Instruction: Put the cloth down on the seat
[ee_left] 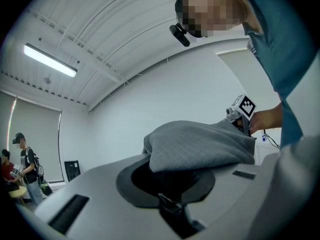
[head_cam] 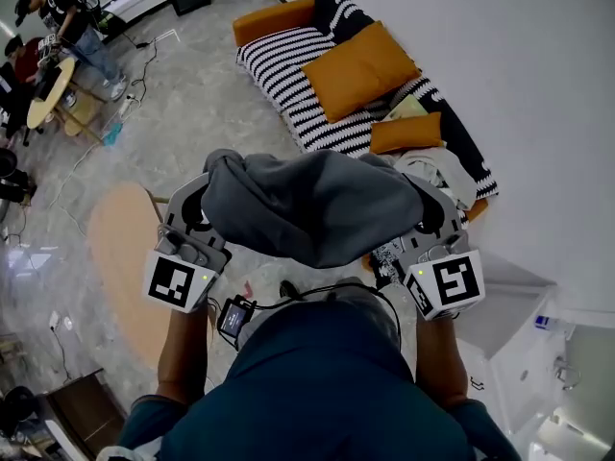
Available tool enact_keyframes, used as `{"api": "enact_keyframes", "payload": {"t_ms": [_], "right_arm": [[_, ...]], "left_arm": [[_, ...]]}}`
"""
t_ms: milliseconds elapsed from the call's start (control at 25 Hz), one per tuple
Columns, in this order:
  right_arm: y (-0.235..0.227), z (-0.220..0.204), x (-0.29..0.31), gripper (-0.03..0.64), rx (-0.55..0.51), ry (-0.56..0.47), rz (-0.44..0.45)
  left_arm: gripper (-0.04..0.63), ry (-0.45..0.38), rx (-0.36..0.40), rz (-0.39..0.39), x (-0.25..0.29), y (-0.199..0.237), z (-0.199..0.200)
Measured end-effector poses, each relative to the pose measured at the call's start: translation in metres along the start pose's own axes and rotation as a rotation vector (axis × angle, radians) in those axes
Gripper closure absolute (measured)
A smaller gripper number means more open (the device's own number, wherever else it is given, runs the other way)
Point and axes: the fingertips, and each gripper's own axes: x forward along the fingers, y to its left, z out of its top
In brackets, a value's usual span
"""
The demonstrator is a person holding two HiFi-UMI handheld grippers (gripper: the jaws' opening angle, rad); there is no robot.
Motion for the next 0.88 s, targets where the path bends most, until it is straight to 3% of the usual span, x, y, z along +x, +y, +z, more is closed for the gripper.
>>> {"api": "enact_keyframes", "payload": {"t_ms": [240, 640, 880], "right_arm": [[-0.025, -0.004, 0.028, 0.577, 0.01, 0.015, 0.006], [-0.089, -0.008, 0.074, 0.577, 0.024, -0.037, 0.081], [-0.106, -0.007, 0.099, 0.577, 0.034, -0.046, 0.114]], "left_arm": [[0.546, 0.024, 0.001, -0.007, 0.033, 0.014, -0.01], [0.546, 0.05, 0.028, 0.061, 0.098, 0.021, -0.008], [0.546, 0.082, 0.03, 0.082, 0.115, 0.031, -0.011]]}}
